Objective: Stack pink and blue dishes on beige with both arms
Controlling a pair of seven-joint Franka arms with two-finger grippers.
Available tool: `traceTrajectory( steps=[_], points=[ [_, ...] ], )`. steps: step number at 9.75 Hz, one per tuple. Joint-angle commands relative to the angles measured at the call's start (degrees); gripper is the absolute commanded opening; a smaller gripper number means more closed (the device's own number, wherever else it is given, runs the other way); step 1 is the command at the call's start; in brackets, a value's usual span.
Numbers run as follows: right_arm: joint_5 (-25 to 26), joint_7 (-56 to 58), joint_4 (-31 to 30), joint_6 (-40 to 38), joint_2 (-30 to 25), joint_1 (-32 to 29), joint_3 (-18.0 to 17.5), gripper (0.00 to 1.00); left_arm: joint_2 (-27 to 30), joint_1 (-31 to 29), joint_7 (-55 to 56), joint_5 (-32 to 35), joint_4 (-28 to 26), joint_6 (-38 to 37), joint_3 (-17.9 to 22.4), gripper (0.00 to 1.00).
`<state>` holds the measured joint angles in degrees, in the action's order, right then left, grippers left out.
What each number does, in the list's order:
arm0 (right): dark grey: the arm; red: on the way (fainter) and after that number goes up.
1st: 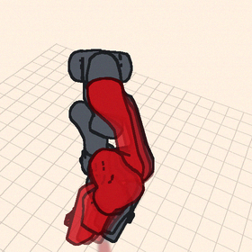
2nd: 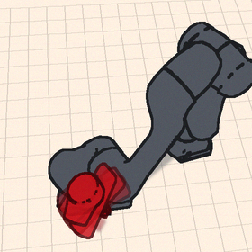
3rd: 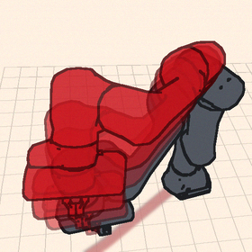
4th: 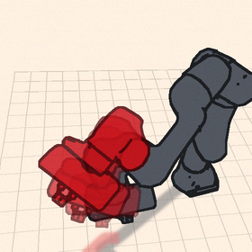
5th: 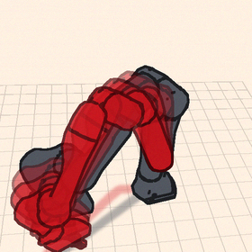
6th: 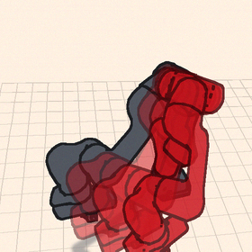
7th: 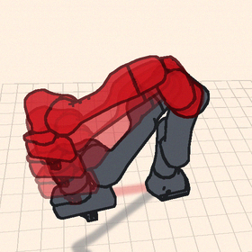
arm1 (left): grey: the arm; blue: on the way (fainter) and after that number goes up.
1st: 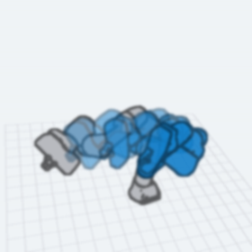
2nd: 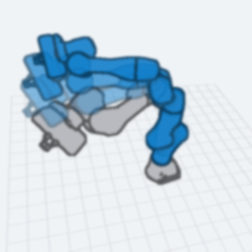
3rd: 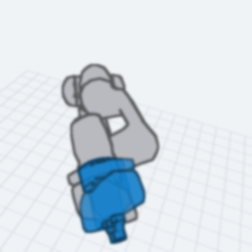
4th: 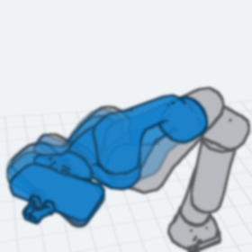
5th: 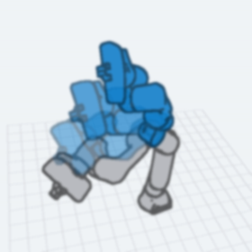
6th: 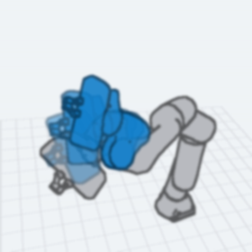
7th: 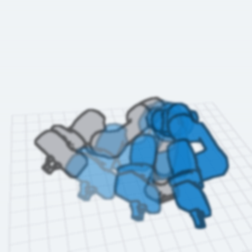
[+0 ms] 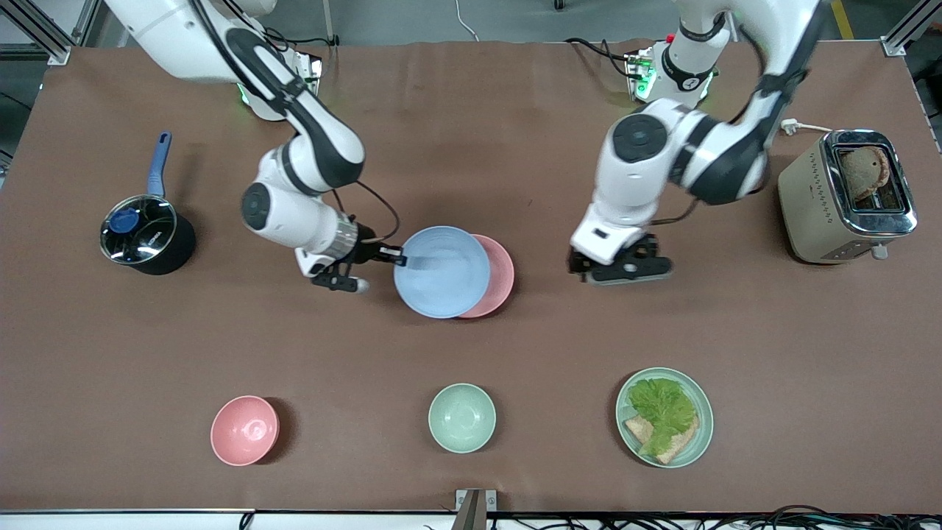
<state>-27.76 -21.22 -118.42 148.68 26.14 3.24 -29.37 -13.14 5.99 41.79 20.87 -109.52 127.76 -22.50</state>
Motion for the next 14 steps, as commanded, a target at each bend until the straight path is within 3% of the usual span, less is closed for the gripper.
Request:
traceTrajectory(
  steps=[1,3,5,6,7,9,11,13,14],
  points=[
    [-0.7,-2.7,0.4,4.3,1.6,2.7,-0.3,0.04,5.9,-0.1,-11.5,-8.4,-1.6,-1.3,5.1,1.00],
    [-0.6,-3.5,0.5,7.4,4.1,4.2,-0.4,0.05,11.4,-0.2,-21.4,-15.7,1.2,-8.4,9.5,1.00],
    [0.1,-2.9,0.4,7.3,4.6,3.6,-0.3,0.13,13.9,-0.2,-27.3,-16.9,9.6,-24.3,12.9,1.00],
    [0.2,-2.9,0.4,7.2,4.6,3.3,-0.1,0.43,15.7,-0.3,-29.5,-17.1,12.2,-30.0,14.2,1.00],
    [0.2,-3.1,0.4,7.4,4.3,3.2,0.1,0.99,18.9,-1.9,-29.7,-18.3,11.8,-31.7,14.6,1.00],
    [0.3,-3.2,-0.6,6.7,-2.8,1.4,0.4,1.00,23.0,-3.8,-30.0,-19.9,10.8,-33.4,14.8,1.00],
    [1.6,-2.9,-4.8,6.5,-10.7,-3.0,0.7,1.00,21.8,-3.1,-32.9,-21.0,15.4,-35.6,17.8,1.00],
    [9.5,-2.6,-4.0,-0.8,-16.1,-7.2,2.2,1.00,16.6,-3.4,-35.3,-22.5,24.1,-41.6,20.3,1.00],
    [15.0,-2.4,-1.8,-4.9,-17.5,-7.2,5.3,1.00,16.0,-3.4,-35.5,-22.0,25.5,-41.9,20.3,1.00]
  ],
)
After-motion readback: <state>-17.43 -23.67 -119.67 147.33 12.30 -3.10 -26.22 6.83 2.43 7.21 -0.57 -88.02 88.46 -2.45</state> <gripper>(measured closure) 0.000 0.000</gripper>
